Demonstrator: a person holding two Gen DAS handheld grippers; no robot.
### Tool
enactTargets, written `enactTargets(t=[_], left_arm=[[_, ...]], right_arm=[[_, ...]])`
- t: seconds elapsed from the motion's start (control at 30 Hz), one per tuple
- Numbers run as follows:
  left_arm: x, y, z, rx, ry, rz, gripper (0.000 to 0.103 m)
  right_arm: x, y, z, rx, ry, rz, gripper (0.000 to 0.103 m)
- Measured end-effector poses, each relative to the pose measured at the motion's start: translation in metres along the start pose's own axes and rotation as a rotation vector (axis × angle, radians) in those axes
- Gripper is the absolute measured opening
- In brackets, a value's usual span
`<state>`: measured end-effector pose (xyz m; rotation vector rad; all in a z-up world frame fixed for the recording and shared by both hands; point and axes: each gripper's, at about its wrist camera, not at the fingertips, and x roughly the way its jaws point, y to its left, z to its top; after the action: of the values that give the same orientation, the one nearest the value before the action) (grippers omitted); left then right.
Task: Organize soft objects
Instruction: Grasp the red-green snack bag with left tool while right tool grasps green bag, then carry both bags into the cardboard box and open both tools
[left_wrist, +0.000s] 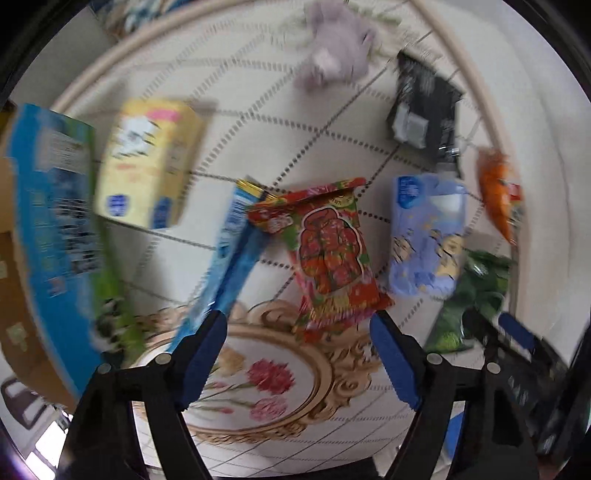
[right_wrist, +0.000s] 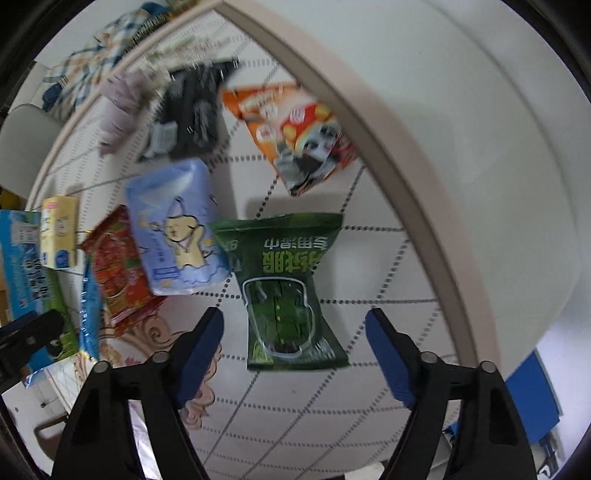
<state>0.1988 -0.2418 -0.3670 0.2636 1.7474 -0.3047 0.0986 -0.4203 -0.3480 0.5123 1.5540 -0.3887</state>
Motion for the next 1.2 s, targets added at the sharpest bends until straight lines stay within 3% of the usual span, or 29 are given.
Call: enactTargets(t=[0.33, 0.47, 0.57, 0.63, 0.8, 1.07, 1.2], left_arm=[[0.049, -0.019, 0.032, -0.017, 0.058, 0.022, 0.078], [0.054, -0.024, 0.03, -0.014, 0.051, 0.017, 0.05], [0.054, -0.032, 0.023, -0.002, 0.021, 0.04, 0.044], [0.049, -0.033, 0.016, 0.006, 0.004, 0.053, 0.044], [0.025, -0.034, -0.014, 0.015, -0.037, 0.038, 0.043], [-0.031, -0.022, -0.071, 0.008, -0.113, -0.064, 0.043], [-0.07, -0.007, -0.083, -0.006, -0.156, -0.104, 0.043]], right_arm=[[0.063, -0.002, -0.004, 0.058, 0.067, 0.02, 0.063], [0.075, -0.001, -0.002, 0.063, 0.068, 0.015, 0.06], [0.083, 0.0, -0.004, 0.058, 0.063, -0.012, 0.049], [0.086, 0.0, -0.007, 0.061, 0.059, -0.004, 0.043], [0.094, -0.002, -0.02, 0.072, 0.068, 0.033, 0.038], [0.092, -0.021, -0.06, 0.075, 0.042, 0.122, 0.036], [0.077, -0.02, -0.07, 0.051, 0.014, 0.156, 0.036]])
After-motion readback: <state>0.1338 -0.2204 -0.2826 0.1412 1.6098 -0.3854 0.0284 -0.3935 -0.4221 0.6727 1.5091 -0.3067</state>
